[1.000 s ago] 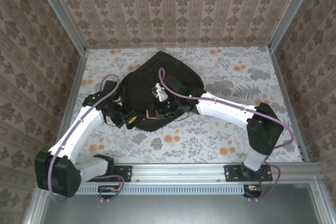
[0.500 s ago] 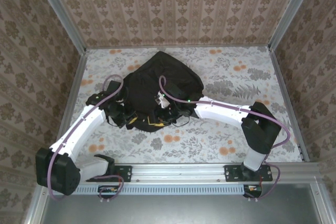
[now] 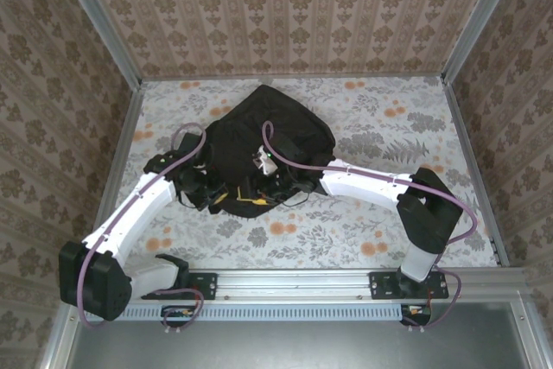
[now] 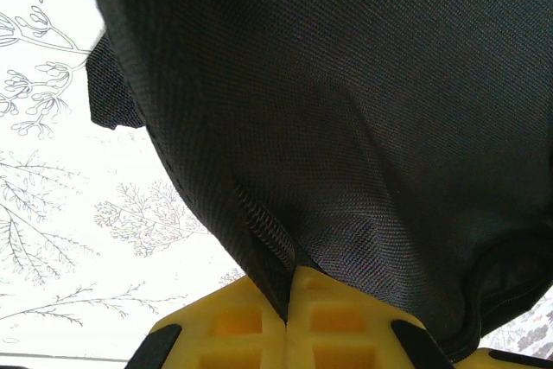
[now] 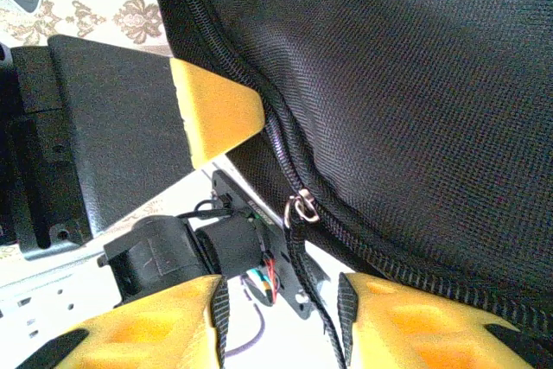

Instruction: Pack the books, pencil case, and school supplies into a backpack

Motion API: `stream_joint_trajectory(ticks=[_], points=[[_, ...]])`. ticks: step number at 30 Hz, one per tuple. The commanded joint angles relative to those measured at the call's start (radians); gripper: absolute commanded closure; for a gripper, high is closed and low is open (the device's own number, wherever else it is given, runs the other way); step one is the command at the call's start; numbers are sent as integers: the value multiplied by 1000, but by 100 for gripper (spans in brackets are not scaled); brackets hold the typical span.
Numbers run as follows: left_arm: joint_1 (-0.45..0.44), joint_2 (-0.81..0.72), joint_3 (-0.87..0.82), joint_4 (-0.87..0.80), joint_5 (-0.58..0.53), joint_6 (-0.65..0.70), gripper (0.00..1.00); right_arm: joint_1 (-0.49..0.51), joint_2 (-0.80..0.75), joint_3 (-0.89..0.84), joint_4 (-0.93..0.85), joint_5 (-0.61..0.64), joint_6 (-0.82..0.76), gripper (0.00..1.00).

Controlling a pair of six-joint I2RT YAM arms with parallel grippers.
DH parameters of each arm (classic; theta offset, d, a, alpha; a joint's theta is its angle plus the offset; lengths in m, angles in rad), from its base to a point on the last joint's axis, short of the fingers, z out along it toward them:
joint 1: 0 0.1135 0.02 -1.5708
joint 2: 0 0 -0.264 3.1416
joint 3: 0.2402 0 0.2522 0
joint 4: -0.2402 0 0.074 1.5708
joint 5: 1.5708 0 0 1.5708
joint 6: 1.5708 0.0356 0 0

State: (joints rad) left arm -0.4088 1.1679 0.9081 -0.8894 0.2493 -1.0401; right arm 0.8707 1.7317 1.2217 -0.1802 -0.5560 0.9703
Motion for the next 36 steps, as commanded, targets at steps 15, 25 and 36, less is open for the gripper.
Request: stream_joint_trajectory(ticks=[15, 25, 36], points=[[-7, -5, 23, 18, -8, -11, 100, 5, 84, 43, -16, -41, 5, 90], [13, -17, 37, -35, -64, 50, 100, -51, 77, 115, -191, -99, -111, 100], [78, -53, 10, -52, -70, 89, 100, -69, 106, 215, -438, -176, -297, 100]])
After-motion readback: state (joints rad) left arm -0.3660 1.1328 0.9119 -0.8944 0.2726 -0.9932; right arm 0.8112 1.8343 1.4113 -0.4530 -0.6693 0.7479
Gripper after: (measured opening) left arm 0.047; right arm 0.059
